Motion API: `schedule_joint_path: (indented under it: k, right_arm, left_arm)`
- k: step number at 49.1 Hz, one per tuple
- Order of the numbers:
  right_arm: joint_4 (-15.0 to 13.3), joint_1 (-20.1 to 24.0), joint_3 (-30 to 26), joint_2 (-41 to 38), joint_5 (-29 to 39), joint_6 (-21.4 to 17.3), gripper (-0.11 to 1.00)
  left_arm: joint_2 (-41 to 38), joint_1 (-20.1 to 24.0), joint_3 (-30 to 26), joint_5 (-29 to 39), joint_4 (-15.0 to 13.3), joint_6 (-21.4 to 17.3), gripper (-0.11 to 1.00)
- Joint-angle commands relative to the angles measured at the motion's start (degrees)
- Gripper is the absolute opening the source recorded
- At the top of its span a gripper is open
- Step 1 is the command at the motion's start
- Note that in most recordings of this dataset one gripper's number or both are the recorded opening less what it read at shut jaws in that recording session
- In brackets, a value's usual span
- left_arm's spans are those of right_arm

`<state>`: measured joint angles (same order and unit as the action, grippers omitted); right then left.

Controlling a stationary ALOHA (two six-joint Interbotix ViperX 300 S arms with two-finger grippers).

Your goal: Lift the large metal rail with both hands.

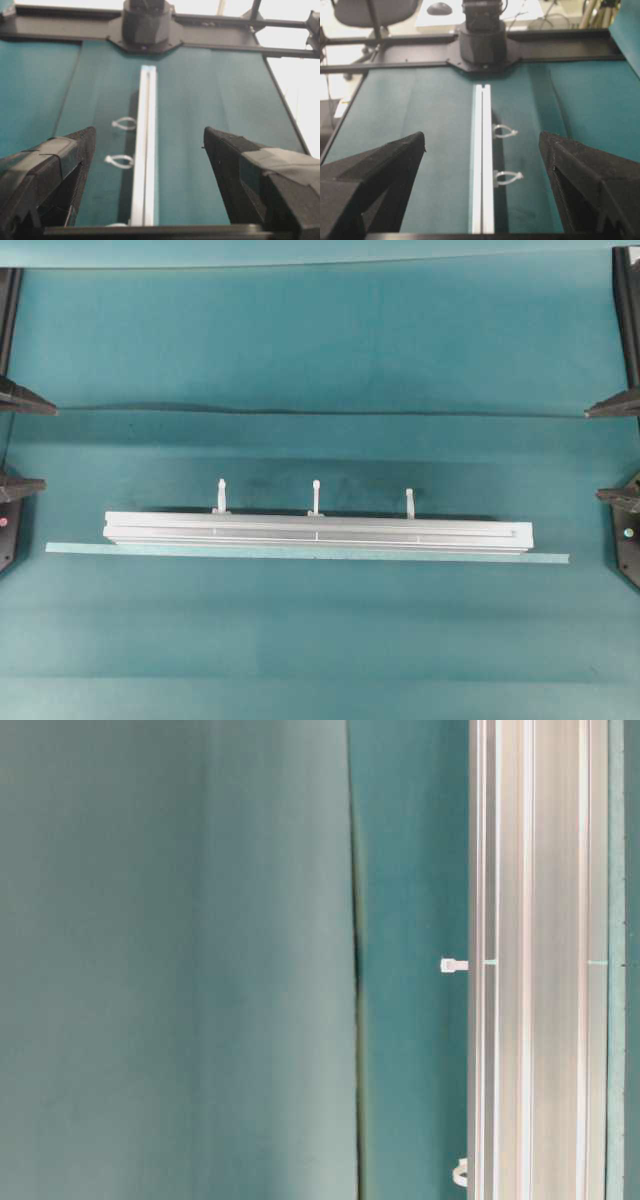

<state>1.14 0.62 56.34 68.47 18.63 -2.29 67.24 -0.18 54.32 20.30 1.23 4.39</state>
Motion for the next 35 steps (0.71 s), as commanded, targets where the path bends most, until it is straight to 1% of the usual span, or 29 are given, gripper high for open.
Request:
schedule_joint_path:
  k: [1,5,11,16,35]
  right_arm:
    - [0.79,0.09,-0.09,-0.53,-1.67,-1.05,0.93]
    - [1.14,0.09,0.62,-0.70,-3.69,-2.99,0.93]
    - [1.05,0.09,1.67,-0.70,-4.66,-5.45,0.93]
    - [0.97,0.09,1.85,-0.70,-4.92,-5.45,0.93]
    - [0.88,0.09,1.85,-0.44,-4.92,-5.45,0.93]
  left_arm:
    - [-0.44,0.00,-1.32,-0.44,0.09,0.09,0.93]
    - [-0.53,0.09,-1.23,-0.35,0.09,0.35,0.93]
    - [-0.62,0.09,-1.05,-0.44,0.09,1.58,0.93]
    - [-0.62,0.09,-1.05,-0.35,0.00,2.11,0.93]
    - [-0.35,0.26,-1.14,-0.53,0.09,1.85,0.93]
